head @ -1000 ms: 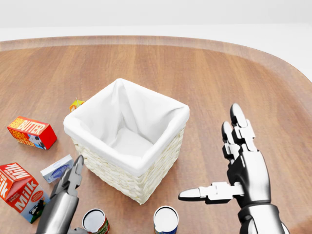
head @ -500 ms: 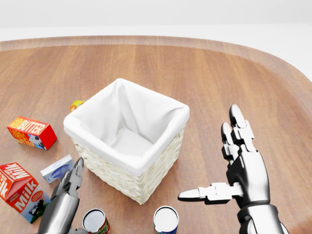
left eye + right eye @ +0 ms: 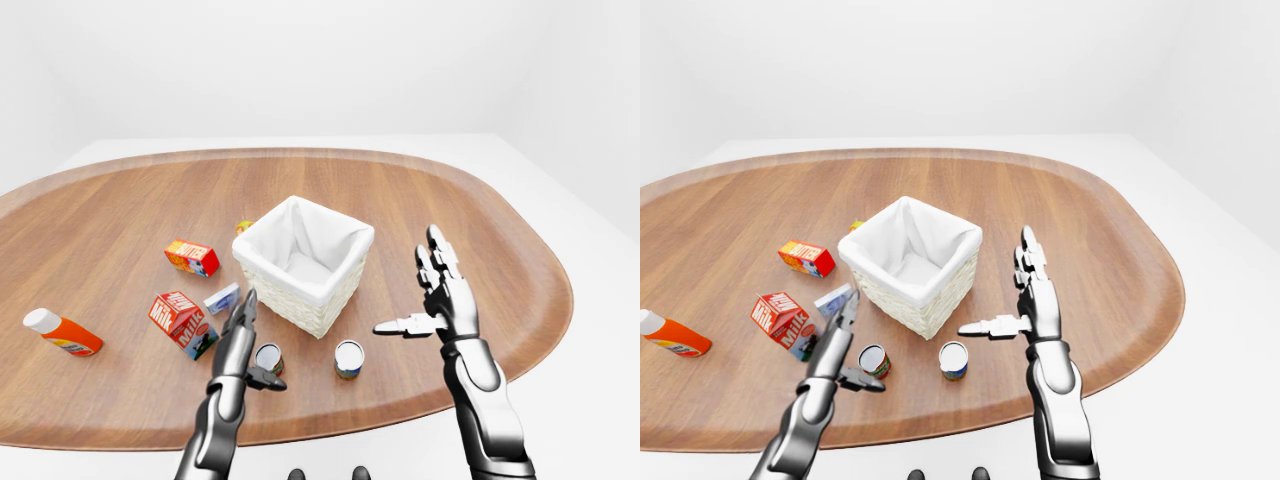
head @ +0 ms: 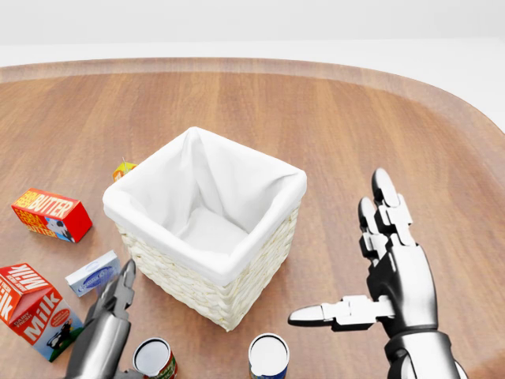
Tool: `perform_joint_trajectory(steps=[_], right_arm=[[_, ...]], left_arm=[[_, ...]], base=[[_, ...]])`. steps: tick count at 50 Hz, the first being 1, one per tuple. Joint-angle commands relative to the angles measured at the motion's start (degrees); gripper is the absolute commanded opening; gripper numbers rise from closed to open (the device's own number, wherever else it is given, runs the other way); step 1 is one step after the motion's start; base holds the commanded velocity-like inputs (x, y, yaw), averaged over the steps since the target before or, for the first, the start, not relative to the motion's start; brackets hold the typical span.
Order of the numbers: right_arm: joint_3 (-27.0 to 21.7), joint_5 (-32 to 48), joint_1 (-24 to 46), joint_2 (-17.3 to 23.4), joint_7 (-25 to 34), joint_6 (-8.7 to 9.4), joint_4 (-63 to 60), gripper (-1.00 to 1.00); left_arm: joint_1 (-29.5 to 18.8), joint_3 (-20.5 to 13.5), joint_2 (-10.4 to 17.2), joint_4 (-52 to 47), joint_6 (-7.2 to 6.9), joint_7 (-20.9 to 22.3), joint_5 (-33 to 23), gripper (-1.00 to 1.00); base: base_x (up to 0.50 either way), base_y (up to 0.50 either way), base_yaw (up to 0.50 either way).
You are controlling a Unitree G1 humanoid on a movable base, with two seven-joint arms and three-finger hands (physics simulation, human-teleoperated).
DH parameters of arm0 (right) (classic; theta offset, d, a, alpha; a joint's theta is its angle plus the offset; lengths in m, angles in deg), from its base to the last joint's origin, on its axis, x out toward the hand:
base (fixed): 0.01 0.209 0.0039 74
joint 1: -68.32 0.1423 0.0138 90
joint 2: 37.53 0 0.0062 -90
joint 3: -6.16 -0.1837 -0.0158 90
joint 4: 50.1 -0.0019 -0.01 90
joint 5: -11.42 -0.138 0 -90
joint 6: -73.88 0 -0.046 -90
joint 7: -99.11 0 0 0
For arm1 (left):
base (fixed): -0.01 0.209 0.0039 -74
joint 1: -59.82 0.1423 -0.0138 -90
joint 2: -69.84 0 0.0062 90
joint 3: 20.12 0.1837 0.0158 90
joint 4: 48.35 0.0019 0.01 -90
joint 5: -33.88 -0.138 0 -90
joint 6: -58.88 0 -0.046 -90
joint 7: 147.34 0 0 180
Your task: Pick up the tomato sauce, and put it in the basket.
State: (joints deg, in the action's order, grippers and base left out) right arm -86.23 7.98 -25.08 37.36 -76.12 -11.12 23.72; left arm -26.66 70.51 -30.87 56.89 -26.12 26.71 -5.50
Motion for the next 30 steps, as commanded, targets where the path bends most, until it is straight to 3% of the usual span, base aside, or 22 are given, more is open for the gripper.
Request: perform_joint_trajectory(steps=[1, 30], right_arm=[[-0.02, 0.0, 0.04, -0.01, 0.0, 0.0, 0.01, 1.0], [-0.14, -0.03, 0.33, 0.05, -0.04, 0.0, 0.25, 1.0]], left_arm=[[-1.44, 0.0, 0.15, 3.02, 0.0, -1.3, 0.4, 1.0], [-2.87, 0.54, 0.35, 7.3, 0.0, -2.83, 0.19, 1.0]], base=[[0.0, 0.0, 0.0], [0.0, 0.0, 0.0]])
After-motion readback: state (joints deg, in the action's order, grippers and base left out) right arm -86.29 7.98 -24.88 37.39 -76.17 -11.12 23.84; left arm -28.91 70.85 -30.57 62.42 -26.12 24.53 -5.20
